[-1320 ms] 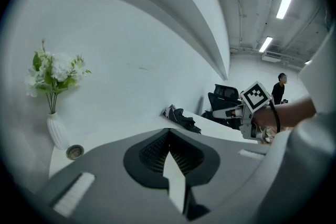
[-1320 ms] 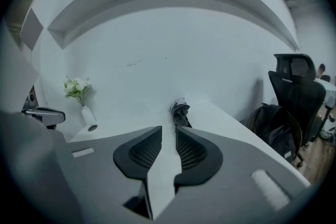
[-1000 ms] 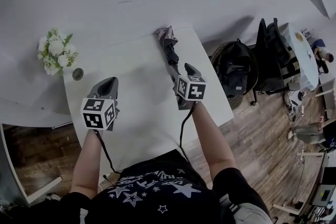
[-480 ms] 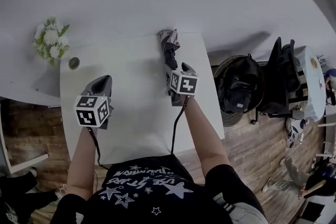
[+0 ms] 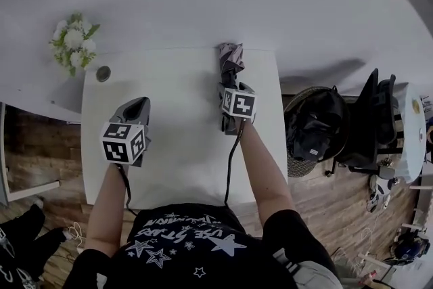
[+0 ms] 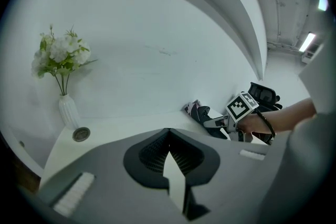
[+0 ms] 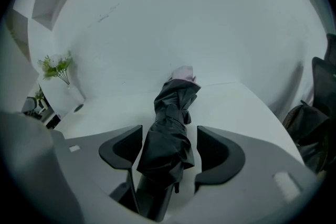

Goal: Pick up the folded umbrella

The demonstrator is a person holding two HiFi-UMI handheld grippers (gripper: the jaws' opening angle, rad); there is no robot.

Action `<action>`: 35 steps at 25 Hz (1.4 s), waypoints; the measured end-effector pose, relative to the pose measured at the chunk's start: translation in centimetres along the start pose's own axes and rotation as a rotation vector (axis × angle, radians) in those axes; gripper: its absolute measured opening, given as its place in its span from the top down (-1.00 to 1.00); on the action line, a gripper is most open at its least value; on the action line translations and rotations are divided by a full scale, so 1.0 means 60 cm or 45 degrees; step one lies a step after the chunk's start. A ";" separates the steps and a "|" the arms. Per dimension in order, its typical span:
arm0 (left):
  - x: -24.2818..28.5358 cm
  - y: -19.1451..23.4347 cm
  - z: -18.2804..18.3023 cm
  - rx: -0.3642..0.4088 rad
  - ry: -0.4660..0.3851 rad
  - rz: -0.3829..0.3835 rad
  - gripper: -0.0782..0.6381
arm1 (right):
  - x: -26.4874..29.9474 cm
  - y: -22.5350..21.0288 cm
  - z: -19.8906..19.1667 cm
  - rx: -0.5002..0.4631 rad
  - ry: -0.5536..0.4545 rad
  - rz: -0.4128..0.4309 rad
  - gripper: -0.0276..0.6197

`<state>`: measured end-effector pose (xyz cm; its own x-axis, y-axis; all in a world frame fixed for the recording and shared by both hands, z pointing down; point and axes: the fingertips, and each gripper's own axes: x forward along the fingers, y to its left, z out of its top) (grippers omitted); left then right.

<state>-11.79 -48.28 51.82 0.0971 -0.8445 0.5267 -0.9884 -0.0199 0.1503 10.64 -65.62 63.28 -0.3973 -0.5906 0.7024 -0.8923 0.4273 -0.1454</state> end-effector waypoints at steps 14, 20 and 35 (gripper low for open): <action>0.008 0.009 -0.013 -0.015 0.036 -0.013 0.77 | 0.033 0.004 -0.014 -0.055 0.074 -0.038 0.13; 0.005 0.007 -0.020 -0.034 0.044 -0.032 0.77 | 0.021 -0.008 -0.015 0.027 0.093 -0.043 0.26; -0.053 0.034 -0.009 -0.045 -0.035 -0.139 0.77 | -0.109 0.078 0.007 0.186 -0.101 0.046 0.27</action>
<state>-14.06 -45.35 50.89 0.2000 -0.8526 0.4827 -0.9674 -0.0937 0.2354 8.94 -60.05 57.72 -0.4403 -0.6315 0.6382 -0.8965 0.3489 -0.2733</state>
